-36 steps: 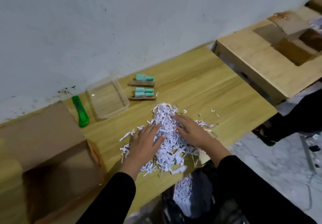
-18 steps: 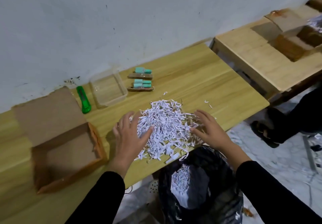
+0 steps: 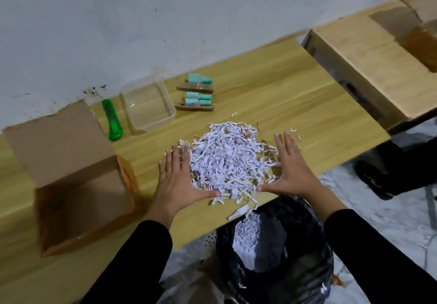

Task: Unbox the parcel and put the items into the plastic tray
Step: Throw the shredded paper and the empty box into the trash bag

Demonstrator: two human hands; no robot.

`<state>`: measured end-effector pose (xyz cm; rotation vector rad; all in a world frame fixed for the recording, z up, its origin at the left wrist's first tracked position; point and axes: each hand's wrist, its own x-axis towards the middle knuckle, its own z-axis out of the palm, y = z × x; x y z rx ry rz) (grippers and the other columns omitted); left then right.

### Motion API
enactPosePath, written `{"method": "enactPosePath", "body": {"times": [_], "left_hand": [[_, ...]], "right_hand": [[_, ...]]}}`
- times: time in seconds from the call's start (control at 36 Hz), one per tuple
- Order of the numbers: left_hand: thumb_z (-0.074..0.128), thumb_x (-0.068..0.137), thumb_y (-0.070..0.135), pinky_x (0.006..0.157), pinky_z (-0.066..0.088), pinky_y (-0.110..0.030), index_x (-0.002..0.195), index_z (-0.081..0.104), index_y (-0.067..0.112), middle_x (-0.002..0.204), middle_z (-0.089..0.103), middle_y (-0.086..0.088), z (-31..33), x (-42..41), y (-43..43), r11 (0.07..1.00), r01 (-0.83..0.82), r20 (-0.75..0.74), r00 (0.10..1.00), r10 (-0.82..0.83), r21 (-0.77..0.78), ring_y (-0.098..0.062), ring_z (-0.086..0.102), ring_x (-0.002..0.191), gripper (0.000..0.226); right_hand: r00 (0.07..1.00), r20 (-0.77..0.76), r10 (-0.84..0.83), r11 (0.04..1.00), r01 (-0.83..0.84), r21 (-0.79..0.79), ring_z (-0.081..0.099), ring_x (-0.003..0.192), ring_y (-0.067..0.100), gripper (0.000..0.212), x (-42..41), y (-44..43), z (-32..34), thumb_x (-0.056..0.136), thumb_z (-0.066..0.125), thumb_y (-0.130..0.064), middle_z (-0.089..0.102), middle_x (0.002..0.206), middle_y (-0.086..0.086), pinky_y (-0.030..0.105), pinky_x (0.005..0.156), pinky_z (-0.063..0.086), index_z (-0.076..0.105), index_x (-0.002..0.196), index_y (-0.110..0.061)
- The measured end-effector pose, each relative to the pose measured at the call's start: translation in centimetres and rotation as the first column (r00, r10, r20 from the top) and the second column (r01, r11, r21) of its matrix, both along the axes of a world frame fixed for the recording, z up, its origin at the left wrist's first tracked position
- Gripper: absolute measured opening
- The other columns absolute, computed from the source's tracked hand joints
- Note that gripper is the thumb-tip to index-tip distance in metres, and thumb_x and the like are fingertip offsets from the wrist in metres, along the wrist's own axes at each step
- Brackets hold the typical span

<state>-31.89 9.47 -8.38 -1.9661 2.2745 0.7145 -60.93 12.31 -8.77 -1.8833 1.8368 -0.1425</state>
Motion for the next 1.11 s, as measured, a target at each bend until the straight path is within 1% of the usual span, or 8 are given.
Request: {"method": "enactPosePath", "body": {"times": [0.19,0.42,0.61,0.72,0.83,0.92,1.0,1.11], "left_hand": [[0.066,0.047,0.080,0.118,-0.003,-0.046,0.145,-0.023,0.023,0.155,-0.024,-0.009,1.0,-2.1,-3.6,0.984,0.176,0.054,0.983,-0.178,0.033,-0.030,-0.021,0.143,0.144],[0.073,0.053,0.069,0.118,0.007,-0.047,0.147,-0.018,0.023,0.158,-0.011,-0.011,1.6,-4.2,-6.2,0.958,0.272,0.095,0.955,-0.281,0.095,-0.033,-0.009,0.145,0.138],[0.072,0.062,0.061,0.112,0.026,-0.040,0.148,0.014,0.016,0.150,0.021,-0.010,1.9,-4.1,-6.5,0.954,0.299,0.111,0.949,-0.296,-0.012,-0.028,0.022,0.136,0.113],[0.067,0.070,0.056,0.106,0.032,-0.039,0.144,0.024,0.020,0.141,0.030,-0.008,1.6,-3.8,-5.5,0.954,0.298,0.106,0.950,-0.293,-0.038,-0.028,0.031,0.125,0.093],[0.065,0.078,0.044,0.095,0.041,-0.040,0.141,0.030,0.020,0.134,0.033,-0.005,1.3,-3.3,-4.2,0.965,0.256,0.037,0.966,-0.254,-0.052,-0.025,0.034,0.119,0.076],[0.062,0.082,0.037,0.082,0.046,-0.041,0.135,0.036,0.020,0.128,0.036,-0.003,1.4,-3.2,-2.9,0.973,0.224,-0.006,0.974,-0.224,-0.064,-0.024,0.037,0.117,0.061],[0.058,0.086,0.023,0.077,0.042,-0.037,0.128,0.042,0.016,0.126,0.038,-0.005,1.6,-3.4,-1.7,0.975,0.208,-0.023,0.977,-0.210,-0.073,-0.026,0.042,0.114,0.045],[0.053,0.086,0.003,0.080,0.039,-0.034,0.132,0.039,0.012,0.133,0.038,-0.009,1.9,-4.1,-0.3,0.973,0.228,-0.004,0.973,-0.229,-0.045,-0.029,0.047,0.114,0.049]], "right_hand": [[0.984,-0.047,0.172,0.985,-0.170,0.043,-0.025,0.140,0.027,0.141,2.8,-4.4,0.9,0.048,0.072,-0.073,-0.034,0.150,0.007,0.048,0.115,-0.007,-0.031,0.137,-0.034],[0.918,-0.176,0.355,0.934,-0.342,0.102,-0.009,0.143,0.037,0.145,6.3,-8.9,2.7,0.044,0.084,-0.055,-0.027,0.153,0.006,0.051,0.115,0.012,-0.022,0.142,-0.035],[0.822,-0.352,0.448,0.894,-0.411,0.177,0.015,0.138,0.038,0.140,7.8,-10.7,3.1,0.042,0.081,-0.063,0.008,0.154,0.007,0.057,0.105,0.033,-0.009,0.146,-0.032],[0.819,-0.333,0.467,0.884,-0.419,0.209,0.022,0.132,0.038,0.126,8.4,-10.5,3.3,0.047,0.082,-0.058,0.016,0.148,0.011,0.055,0.099,0.041,0.008,0.145,-0.030],[0.827,-0.288,0.482,0.874,-0.429,0.231,0.032,0.121,0.040,0.106,8.7,-10.0,3.0,0.054,0.083,-0.048,0.026,0.139,0.014,0.047,0.103,0.039,0.026,0.139,-0.019],[0.862,-0.239,0.448,0.889,-0.401,0.221,0.038,0.117,0.039,0.083,8.6,-9.2,2.8,0.068,0.075,-0.026,0.030,0.134,0.012,0.043,0.101,0.040,0.031,0.138,-0.018],[0.907,-0.172,0.385,0.912,-0.347,0.217,0.042,0.116,0.038,0.066,8.5,-8.0,3.2,0.076,0.060,-0.008,0.031,0.135,0.013,0.043,0.094,0.045,0.034,0.137,-0.016],[0.938,-0.109,0.328,0.930,-0.300,0.214,0.049,0.114,0.037,0.059,8.3,-6.2,3.3,0.079,0.057,-0.004,0.032,0.138,0.014,0.041,0.090,0.048,0.039,0.135,-0.012]]}}
